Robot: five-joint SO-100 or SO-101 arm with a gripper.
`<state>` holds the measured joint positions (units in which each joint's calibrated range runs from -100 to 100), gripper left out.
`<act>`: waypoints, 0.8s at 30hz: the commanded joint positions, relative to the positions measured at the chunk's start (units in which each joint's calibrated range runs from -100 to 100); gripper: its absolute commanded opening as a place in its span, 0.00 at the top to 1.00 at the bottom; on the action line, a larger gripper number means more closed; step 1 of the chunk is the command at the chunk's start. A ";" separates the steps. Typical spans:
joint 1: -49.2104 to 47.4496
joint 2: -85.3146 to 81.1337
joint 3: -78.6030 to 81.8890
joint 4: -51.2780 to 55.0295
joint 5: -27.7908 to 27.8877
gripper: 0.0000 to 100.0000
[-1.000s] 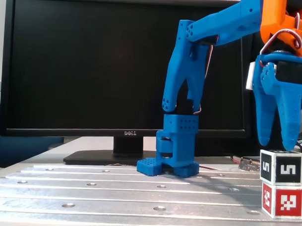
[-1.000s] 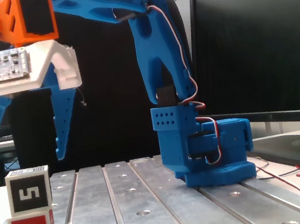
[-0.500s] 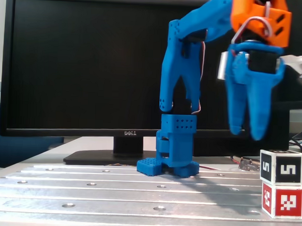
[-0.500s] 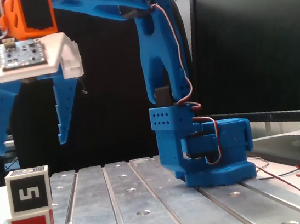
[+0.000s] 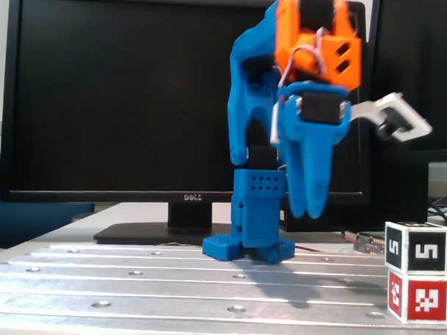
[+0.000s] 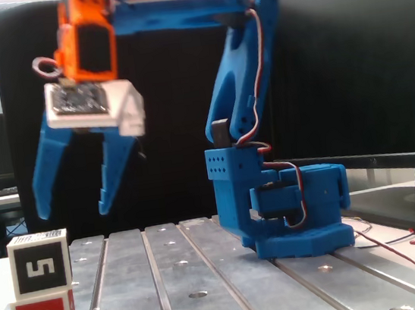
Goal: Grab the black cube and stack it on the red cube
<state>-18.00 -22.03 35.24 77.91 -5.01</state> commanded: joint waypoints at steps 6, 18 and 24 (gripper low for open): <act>3.05 -14.73 16.10 -8.78 2.01 0.78; 7.85 -26.84 30.75 -19.98 2.01 0.95; 10.73 -34.19 38.53 -25.20 2.64 0.99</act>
<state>-8.52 -52.39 72.01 54.71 -3.02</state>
